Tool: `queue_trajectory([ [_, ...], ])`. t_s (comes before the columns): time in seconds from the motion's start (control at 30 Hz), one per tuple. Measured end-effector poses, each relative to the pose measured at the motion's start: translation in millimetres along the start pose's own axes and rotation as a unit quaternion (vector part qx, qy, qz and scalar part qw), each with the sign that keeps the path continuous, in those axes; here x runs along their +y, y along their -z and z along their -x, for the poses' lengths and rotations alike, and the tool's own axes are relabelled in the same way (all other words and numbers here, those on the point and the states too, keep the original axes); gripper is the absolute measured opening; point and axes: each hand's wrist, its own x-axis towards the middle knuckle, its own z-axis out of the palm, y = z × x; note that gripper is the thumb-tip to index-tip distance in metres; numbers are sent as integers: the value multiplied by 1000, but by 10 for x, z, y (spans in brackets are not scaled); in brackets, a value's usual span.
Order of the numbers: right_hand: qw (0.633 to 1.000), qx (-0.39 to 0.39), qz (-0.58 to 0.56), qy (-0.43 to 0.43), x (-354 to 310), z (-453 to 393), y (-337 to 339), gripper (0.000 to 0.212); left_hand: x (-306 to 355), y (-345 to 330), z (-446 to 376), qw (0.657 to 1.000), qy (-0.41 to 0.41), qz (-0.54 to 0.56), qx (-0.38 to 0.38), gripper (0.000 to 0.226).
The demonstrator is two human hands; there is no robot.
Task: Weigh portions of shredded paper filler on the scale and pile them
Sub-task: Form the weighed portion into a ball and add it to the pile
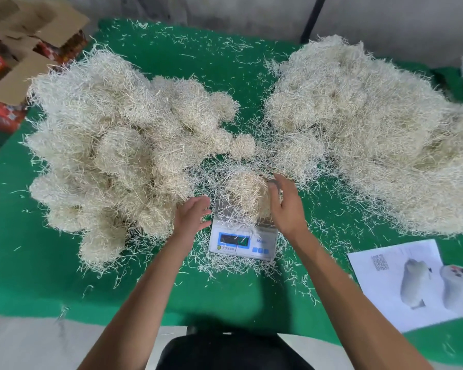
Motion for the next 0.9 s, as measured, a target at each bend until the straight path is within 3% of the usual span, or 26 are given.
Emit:
queue_trajectory([
  [0.2,1000,7,-1,-11,98,64,-92,55,-11,27,46,997,-27,21,-65,16],
  [0.3,998,11,62,8,95,60,-110,53,9,48,76,996,-30,35,-75,21],
  [0.4,987,15,152,53,86,62,-116,50,23,61,97,996,-34,37,-78,22],
  [0.57,986,4,161,53,62,66,-122,53,31,60,107,996,-33,31,-73,17],
  [0.83,980,9,197,7,51,72,-183,59,-6,89,136,996,-17,62,-58,25],
  [0.9,981,6,192,-14,5,26,-223,68,-10,119,144,996,-17,65,-52,26],
])
